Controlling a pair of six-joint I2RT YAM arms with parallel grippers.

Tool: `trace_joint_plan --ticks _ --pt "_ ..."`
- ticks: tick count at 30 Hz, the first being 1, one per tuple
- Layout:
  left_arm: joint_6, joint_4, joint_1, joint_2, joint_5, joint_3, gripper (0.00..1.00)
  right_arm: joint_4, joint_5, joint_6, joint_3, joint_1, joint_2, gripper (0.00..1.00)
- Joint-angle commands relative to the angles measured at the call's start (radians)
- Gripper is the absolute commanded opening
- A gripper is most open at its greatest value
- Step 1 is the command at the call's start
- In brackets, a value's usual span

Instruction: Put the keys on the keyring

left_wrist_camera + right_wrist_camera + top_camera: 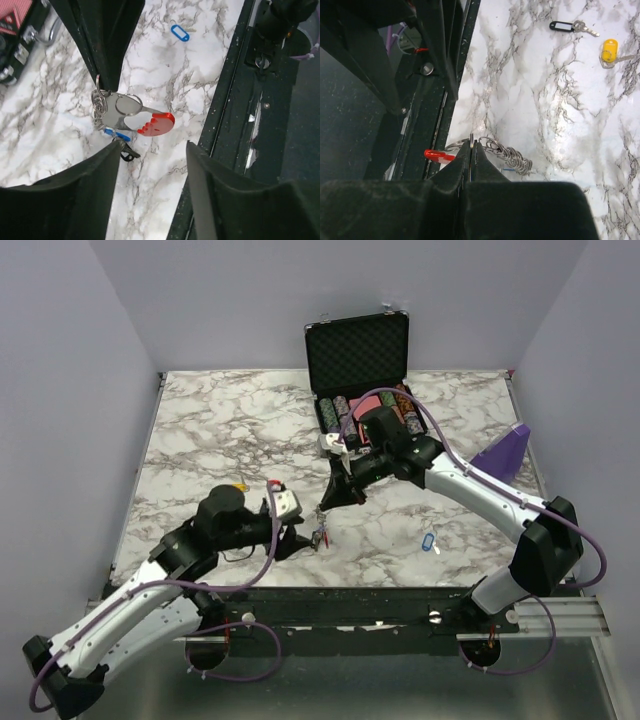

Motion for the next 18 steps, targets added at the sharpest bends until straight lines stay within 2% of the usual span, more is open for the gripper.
trace_joint_plan --ticks 1,3,5,10,18 --pt "0.170 0.204 -0.005 -0.187 0.040 -0.094 0.69 -0.122 -0.073 -0.141 0.051 -0.003 -0.017 0.01" --pt "0.158 0.241 -0.004 -0.234 -0.036 -0.115 0.76 -0.174 -0.102 -0.206 0.064 -0.002 -0.015 0.01" --pt "0.123 0.270 -0.002 -0.239 -0.073 -0.125 0.77 -0.241 -0.143 -0.295 0.076 -0.003 -0.011 0.01" --pt "0.043 0.322 -0.002 -0.132 -0.024 -0.103 0.60 -0.439 -0.240 -0.569 0.099 -0.003 -0.003 0.01" --pt "-0.006 0.471 -0.004 -0.051 0.107 -0.154 0.52 -0.476 -0.234 -0.617 0.105 -0.003 0.015 0.01"
